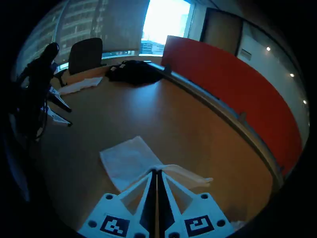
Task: Fold towel
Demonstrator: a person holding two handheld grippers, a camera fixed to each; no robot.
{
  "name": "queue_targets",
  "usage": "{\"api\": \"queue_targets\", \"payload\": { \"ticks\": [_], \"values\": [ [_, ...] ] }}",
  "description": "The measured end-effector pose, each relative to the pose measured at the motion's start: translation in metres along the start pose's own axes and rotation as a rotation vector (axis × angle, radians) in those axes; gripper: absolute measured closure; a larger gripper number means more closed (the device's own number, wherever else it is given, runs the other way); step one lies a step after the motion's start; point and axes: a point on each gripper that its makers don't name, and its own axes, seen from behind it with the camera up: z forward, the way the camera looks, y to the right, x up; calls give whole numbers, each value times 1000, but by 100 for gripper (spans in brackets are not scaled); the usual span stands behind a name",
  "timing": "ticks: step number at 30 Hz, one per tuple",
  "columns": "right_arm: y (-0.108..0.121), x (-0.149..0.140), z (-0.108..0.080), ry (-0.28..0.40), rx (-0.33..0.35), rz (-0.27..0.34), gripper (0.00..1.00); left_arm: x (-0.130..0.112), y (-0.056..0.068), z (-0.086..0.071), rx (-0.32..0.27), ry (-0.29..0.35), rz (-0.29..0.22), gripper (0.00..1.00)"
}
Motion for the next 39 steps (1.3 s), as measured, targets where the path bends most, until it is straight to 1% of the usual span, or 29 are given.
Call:
{"api": "queue_targets", "payload": {
  "ticks": [6, 12, 17, 21, 26, 34, 35, 38, 39],
  "values": [
    [-26, 14, 23, 6, 56, -24, 94, 2, -3, -4, 3, 10, -10, 7],
    [-56, 22, 46, 0, 125, -41, 94, 3, -9, -11, 10, 23, -25, 7],
    [-82, 19, 63, -20, 185, -47, 94, 0, -16, -15, 20, 27, -34, 7],
    [-95, 12, 75, -42, 219, -47, 94, -4, -20, -16, 28, 25, -44, 7],
    [-101, 7, 79, -59, 231, -48, 94, -6, -23, -17, 32, 26, -53, 7],
    [-101, 3, 76, -69, 240, -54, 93, -4, -24, -15, 32, 25, -53, 7],
    [-101, 2, 75, -71, 240, -54, 86, -3, -24, -15, 32, 26, -52, 7],
    [-99, -1, 73, -75, 236, -50, 61, -2, -24, -14, 31, 27, -50, 7],
    [-99, -2, 72, -77, 234, -48, 51, -2, -23, -14, 31, 27, -50, 7]
  ]
}}
